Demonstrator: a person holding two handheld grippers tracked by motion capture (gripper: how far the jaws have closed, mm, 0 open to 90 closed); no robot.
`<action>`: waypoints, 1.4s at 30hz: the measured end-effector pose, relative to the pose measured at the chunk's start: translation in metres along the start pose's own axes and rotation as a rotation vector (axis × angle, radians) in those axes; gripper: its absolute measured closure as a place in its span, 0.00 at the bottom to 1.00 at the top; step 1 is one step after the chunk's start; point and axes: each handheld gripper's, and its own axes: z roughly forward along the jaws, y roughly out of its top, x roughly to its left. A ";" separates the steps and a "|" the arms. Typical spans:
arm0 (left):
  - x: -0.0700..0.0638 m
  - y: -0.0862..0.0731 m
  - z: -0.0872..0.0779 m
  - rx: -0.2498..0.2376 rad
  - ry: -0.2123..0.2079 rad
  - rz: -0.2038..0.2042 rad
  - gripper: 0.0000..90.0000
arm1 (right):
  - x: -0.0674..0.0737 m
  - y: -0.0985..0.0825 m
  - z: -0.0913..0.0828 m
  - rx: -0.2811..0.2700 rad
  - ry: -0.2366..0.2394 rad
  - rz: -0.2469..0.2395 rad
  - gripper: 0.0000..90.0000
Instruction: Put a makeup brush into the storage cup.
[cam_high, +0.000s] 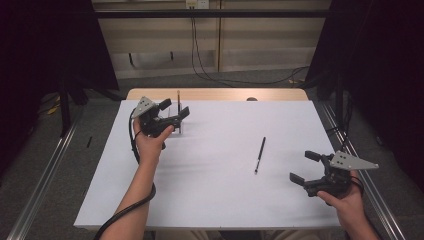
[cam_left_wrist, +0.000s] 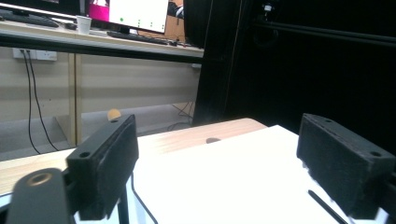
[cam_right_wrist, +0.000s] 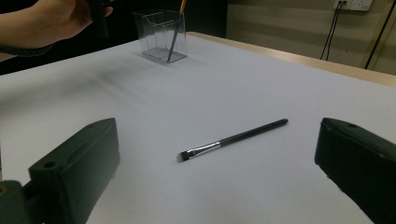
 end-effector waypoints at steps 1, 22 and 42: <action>-0.001 0.000 -0.001 -0.003 -0.005 0.000 0.13 | 0.000 0.000 0.000 -0.001 -0.001 0.000 0.00; -0.007 -0.004 -0.029 -0.011 -0.059 0.020 0.05 | 0.001 0.001 0.000 -0.001 -0.003 -0.003 0.00; -0.012 -0.010 -0.051 0.001 -0.099 0.019 0.00 | 0.002 0.001 0.001 -0.001 -0.002 -0.008 0.00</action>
